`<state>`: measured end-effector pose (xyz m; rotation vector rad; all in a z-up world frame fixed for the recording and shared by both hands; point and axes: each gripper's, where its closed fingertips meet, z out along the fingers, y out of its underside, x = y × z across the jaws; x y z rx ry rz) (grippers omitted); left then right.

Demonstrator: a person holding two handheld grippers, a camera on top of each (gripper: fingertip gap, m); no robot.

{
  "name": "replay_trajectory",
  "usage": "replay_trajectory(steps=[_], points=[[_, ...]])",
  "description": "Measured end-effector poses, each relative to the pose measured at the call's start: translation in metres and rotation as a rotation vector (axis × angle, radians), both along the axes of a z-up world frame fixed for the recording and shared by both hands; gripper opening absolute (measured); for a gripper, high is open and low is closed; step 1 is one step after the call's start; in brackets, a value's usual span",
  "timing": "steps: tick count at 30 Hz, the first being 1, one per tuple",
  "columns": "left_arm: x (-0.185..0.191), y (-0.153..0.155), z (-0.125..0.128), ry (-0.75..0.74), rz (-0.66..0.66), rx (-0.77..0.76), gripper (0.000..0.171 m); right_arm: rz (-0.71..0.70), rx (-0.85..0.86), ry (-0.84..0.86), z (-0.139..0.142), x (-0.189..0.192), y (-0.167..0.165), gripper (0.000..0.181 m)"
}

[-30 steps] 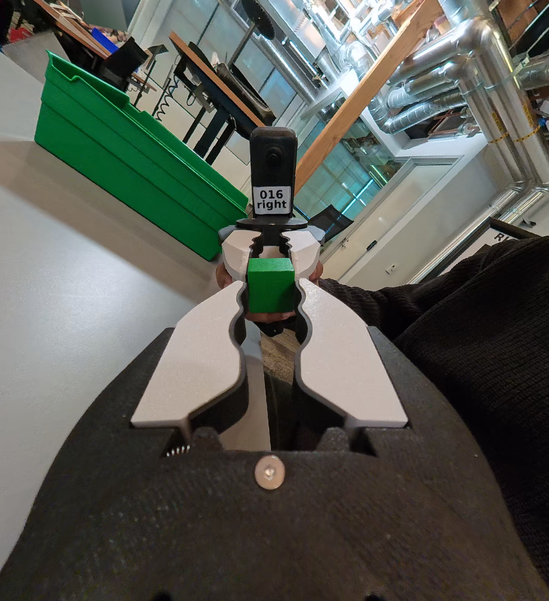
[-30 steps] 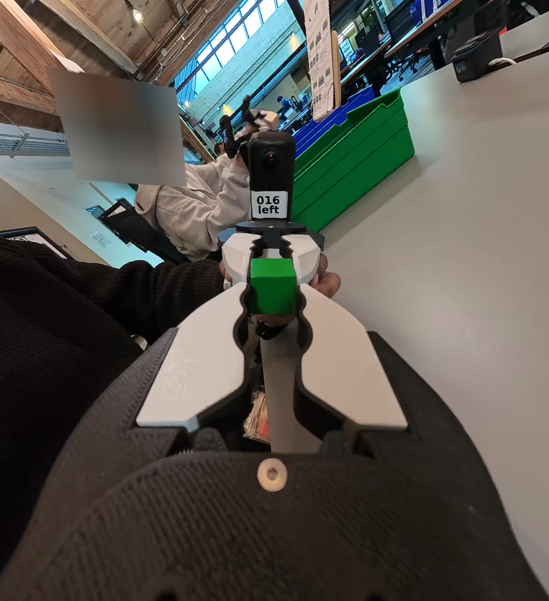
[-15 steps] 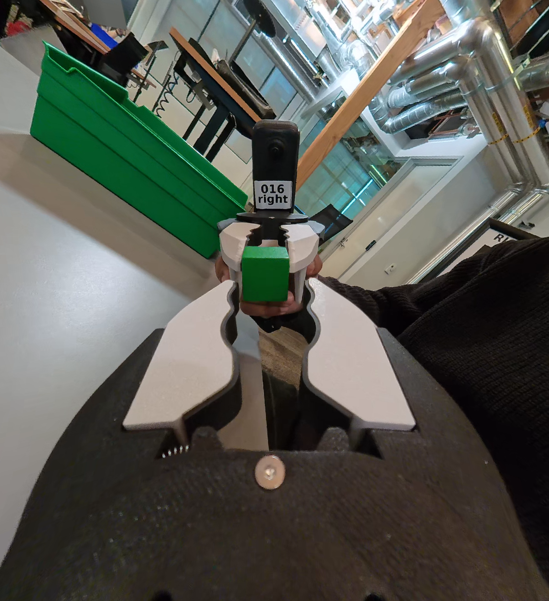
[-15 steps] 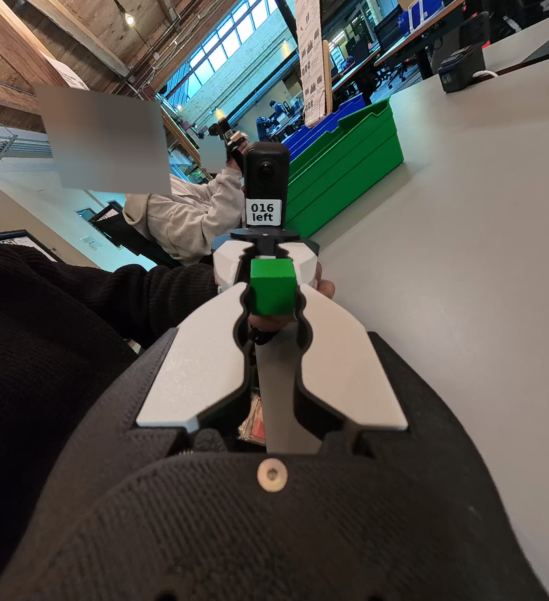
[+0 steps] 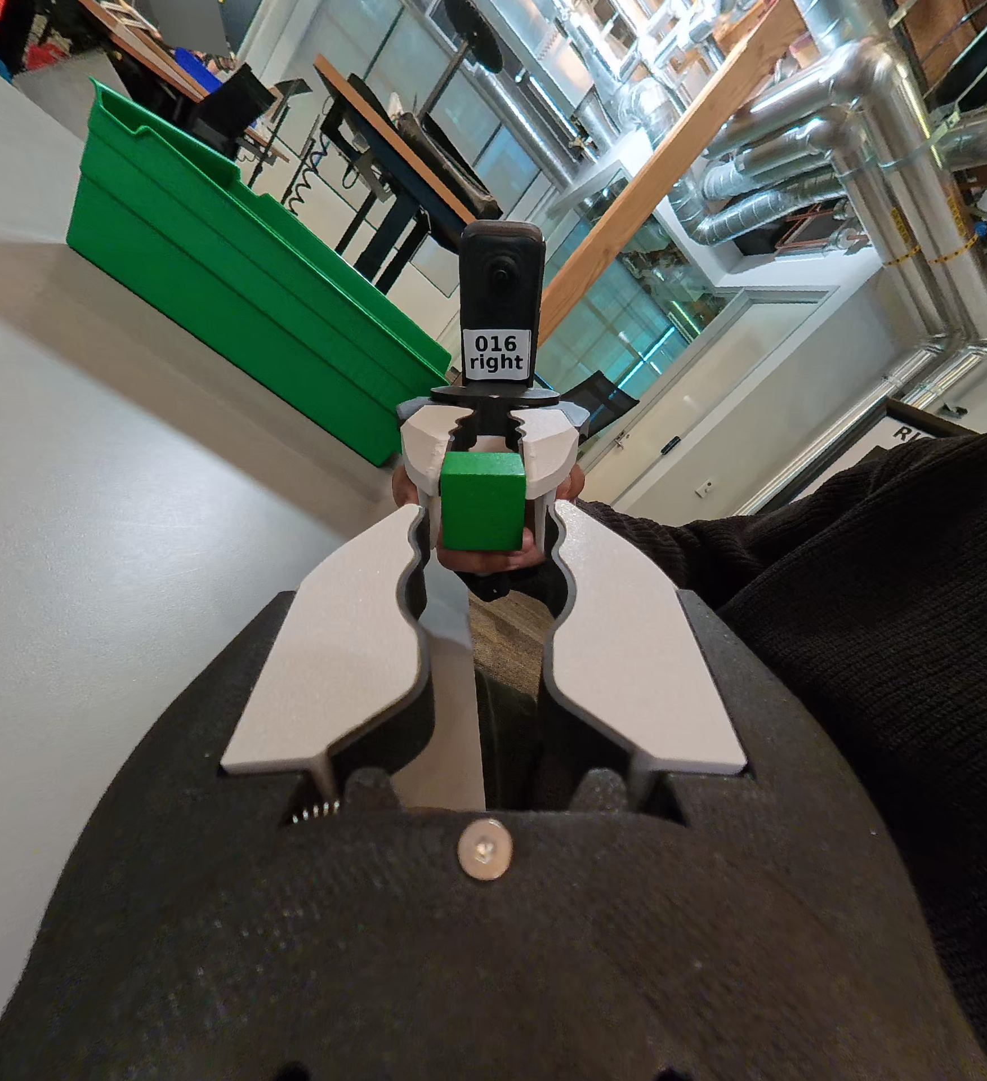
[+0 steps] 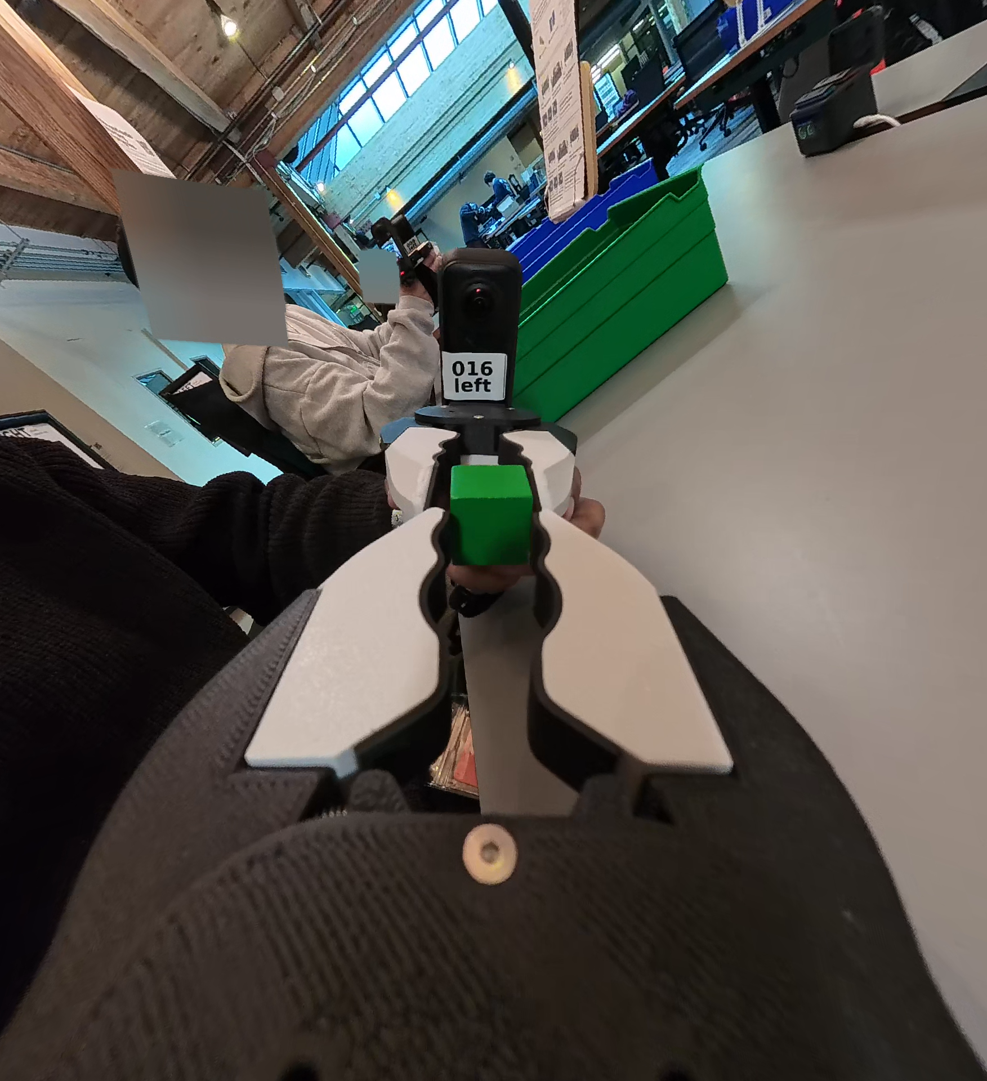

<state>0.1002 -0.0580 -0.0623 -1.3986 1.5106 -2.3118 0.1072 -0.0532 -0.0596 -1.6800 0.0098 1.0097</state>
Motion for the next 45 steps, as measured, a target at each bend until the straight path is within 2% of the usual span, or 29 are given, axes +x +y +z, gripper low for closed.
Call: replay_trajectory(steps=[8, 45], points=[[0.0010, 0.0004, -0.0022, 0.006, 0.009, 0.016, 0.027, 0.004, -0.007, -0.036, -0.0026, -0.0029, 0.0004, 0.026], [0.0014, 0.0031, -0.0001, 0.001, 0.016, 0.007, 0.026, -0.002, -0.005, -0.008, -0.0014, -0.0015, 0.0010, 0.026]])
